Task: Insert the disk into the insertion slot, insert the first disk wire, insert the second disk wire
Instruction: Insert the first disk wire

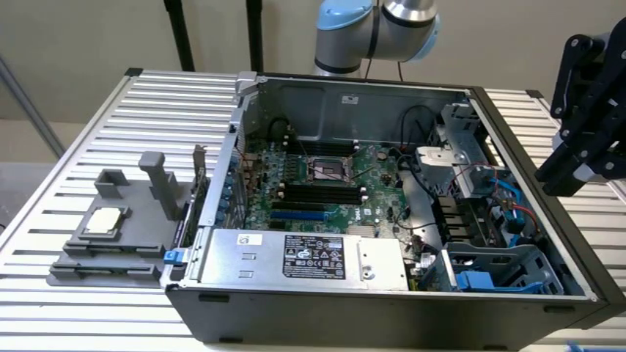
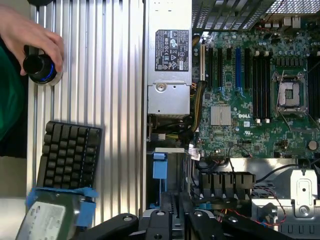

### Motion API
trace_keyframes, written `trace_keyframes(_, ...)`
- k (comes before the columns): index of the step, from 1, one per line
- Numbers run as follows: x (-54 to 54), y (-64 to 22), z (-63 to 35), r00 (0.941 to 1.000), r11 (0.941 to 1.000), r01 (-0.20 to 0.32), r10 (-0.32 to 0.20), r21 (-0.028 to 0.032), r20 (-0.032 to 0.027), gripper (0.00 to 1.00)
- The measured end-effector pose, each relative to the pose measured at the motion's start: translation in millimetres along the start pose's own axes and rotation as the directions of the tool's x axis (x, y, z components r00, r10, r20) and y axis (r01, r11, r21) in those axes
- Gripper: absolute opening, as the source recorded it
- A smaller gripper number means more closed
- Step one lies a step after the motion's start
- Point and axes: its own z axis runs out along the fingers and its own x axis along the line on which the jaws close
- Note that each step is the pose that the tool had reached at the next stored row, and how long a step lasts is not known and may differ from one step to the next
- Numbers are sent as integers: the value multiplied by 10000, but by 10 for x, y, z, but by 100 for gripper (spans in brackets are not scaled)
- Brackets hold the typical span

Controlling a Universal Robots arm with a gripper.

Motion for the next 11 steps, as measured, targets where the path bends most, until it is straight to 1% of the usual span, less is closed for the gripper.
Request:
trace_keyframes(1,0,0,0,10000,10000,0,0,0,0,24)
trace_keyframes(2,0,0,0,10000,10000,0,0,0,0,30)
trace_keyframes(3,0,0,0,10000,10000,0,0,0,0,30)
trace_keyframes(6,0,0,0,10000,10000,0,0,0,0,48)
trace_keyframes(7,0,0,0,10000,10000,0,0,0,0,48)
trace_keyframes(9,0,0,0,10000,10000,0,0,0,0,59)
trace_keyframes(11,0,0,0,10000,10000,0,0,0,0,59)
